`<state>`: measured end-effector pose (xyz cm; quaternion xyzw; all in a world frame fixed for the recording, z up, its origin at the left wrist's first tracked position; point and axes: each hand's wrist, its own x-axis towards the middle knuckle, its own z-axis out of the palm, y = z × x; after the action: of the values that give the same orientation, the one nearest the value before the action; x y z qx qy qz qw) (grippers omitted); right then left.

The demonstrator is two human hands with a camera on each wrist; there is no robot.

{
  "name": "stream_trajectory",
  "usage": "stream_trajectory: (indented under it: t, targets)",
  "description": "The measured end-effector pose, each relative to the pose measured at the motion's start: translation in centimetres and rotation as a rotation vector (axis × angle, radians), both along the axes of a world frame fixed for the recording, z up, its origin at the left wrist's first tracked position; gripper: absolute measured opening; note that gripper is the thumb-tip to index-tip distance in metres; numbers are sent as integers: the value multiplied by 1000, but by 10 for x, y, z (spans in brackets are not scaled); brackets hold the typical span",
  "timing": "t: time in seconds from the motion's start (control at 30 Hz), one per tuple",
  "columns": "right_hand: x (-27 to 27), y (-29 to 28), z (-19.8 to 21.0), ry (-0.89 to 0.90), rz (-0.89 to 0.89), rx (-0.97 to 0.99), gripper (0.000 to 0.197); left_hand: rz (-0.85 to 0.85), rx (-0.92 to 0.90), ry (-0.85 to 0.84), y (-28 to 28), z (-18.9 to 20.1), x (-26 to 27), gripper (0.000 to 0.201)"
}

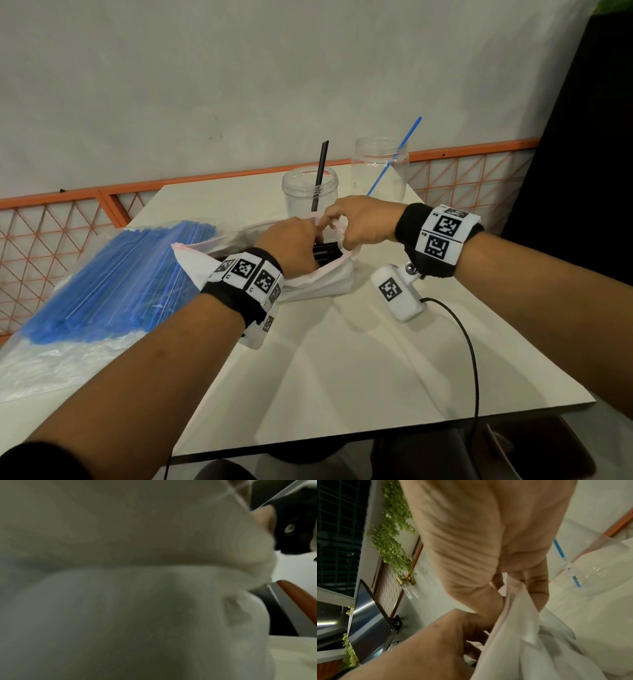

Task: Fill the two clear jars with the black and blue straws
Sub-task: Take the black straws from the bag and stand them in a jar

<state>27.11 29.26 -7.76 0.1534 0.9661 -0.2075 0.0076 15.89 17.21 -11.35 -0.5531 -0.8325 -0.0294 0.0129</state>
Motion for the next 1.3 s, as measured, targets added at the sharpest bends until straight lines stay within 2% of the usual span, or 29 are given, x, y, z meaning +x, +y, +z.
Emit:
stream_trajectory:
  t: [0.07, 0.13, 0.33, 0.43, 0.5, 0.6, 0.67, 0.83, 0.9, 1.0, 1.07, 1.17, 1.3]
  targets:
    - [1, 3, 0, -3, -35, -1, 41, 11, 31, -1, 0, -1, -2, 27]
    - [1, 5, -3, -5, -73, -66, 37, 19, 71, -13, -1, -3, -4, 21]
    - [-1, 4, -5, 15, -107, -217, 50, 14, 88, -49, 1, -6, -8, 9]
    - [-1, 4, -4, 20, -119, -277, 51, 11, 82, -76, 2, -6, -10, 16]
    - [0, 4, -5, 31, -128, -328, 47, 20, 133, -119, 1, -4, -12, 14]
    - [1, 5, -6, 32, -158, -399, 43, 1, 252, -199, 0, 6, -14, 32]
    - [1, 5, -6, 41, -175, -456, 43, -41, 354, -313, -2, 16, -12, 31]
    - [-2, 2, -4, 15, -171, -539, 57, -109, 745, -810, -3, 46, -1, 6]
    - [-3, 0, -6, -1, -163, -562, 61, -127, 812, -896, -4, 61, 3, 6]
    - [-5, -4, -10, -22, -160, -571, 64, -176, 900, -1006, -6, 77, 11, 18]
    - [-7, -6, -12, -23, -168, -566, 64, -219, 972, -1093, -9, 86, 18, 10]
    - [-9, -9, -15, -22, -171, -551, 56, -291, 1040, -1217, -15, 100, 27, 3]
    - [-16, -10, -16, -39, -185, -475, 31, -378, 1036, -1317, -21, 109, 37, 4]
